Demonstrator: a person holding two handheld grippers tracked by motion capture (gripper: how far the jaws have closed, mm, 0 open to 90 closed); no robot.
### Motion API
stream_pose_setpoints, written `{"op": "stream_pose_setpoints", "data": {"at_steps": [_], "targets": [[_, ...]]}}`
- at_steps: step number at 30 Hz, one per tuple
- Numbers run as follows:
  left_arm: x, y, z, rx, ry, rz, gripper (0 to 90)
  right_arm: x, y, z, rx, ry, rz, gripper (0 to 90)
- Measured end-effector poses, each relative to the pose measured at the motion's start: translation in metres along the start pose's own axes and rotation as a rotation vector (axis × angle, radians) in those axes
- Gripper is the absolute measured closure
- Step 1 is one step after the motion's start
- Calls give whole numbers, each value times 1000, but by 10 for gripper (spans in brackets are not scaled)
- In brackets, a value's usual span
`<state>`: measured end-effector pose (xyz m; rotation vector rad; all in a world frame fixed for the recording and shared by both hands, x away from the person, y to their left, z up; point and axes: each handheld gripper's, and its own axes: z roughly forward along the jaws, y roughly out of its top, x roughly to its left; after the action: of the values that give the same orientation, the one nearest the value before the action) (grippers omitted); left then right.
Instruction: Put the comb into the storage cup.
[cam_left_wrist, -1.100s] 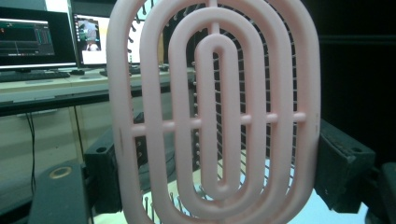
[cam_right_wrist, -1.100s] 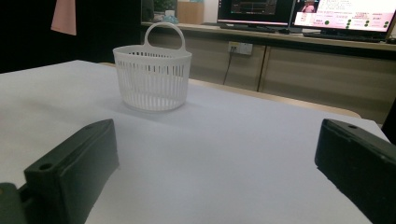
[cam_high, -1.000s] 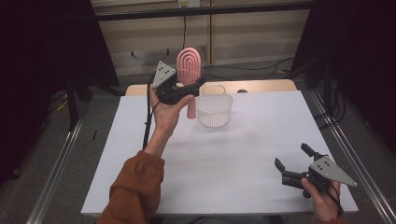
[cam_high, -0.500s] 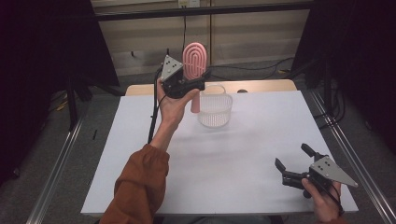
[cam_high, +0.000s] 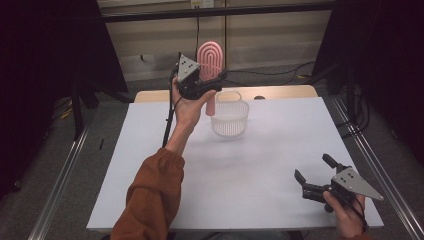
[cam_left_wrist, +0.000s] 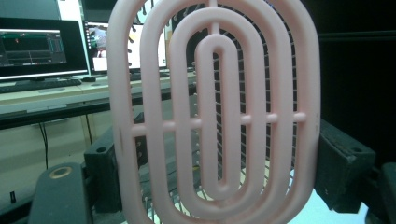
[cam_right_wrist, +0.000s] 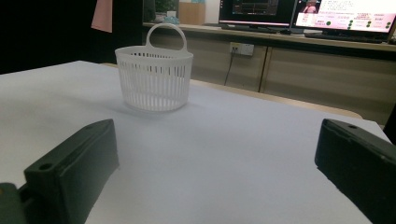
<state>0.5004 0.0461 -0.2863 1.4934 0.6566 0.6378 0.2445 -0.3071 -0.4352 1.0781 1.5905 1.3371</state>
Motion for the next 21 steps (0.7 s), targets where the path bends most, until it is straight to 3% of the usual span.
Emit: {"op": "stream_pose_setpoints", "data": {"at_steps": [16, 17, 21], "targets": [[-6, -16, 23, 7, 12, 30, 203, 0, 0, 0, 0, 5, 0, 0], [-7, -17, 25, -2, 10, 15, 203, 0, 0, 0, 1, 3, 2, 0], [-6, -22, 29, 2, 10, 19, 204, 0, -1, 0, 0, 1, 2, 0]]}}
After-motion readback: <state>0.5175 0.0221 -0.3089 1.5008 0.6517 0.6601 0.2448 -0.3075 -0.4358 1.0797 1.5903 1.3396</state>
